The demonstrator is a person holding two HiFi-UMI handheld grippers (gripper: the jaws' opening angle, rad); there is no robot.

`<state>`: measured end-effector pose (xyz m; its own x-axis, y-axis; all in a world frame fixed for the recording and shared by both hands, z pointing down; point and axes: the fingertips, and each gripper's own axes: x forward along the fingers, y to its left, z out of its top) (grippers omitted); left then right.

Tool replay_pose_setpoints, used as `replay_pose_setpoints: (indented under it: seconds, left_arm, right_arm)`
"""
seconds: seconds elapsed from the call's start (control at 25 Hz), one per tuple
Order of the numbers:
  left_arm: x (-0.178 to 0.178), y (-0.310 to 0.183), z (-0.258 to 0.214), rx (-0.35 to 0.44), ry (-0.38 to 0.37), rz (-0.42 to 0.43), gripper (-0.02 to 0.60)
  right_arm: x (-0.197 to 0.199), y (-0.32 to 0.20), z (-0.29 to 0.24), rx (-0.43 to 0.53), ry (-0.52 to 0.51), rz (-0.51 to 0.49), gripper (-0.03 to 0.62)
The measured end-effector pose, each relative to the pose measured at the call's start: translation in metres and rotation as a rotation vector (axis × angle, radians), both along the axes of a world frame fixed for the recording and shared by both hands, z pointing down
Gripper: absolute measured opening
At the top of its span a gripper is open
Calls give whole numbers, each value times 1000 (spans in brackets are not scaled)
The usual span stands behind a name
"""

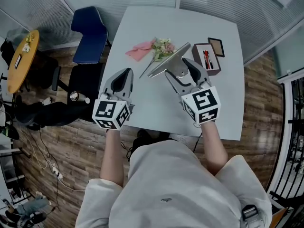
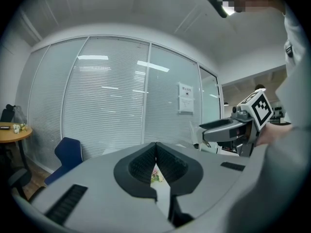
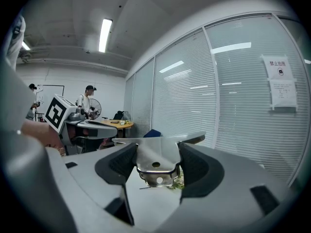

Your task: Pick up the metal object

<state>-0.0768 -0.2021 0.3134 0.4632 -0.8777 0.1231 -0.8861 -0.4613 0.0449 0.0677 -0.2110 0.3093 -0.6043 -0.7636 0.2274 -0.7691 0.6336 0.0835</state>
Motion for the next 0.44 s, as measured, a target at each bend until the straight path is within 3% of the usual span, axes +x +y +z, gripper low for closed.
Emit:
replay_pose_setpoints:
  seconds: [0.44]
  left_arm:
    - [4, -7, 0, 3, 4, 5, 19]
  right_arm:
    - [1, -7, 4, -1, 12, 2, 285]
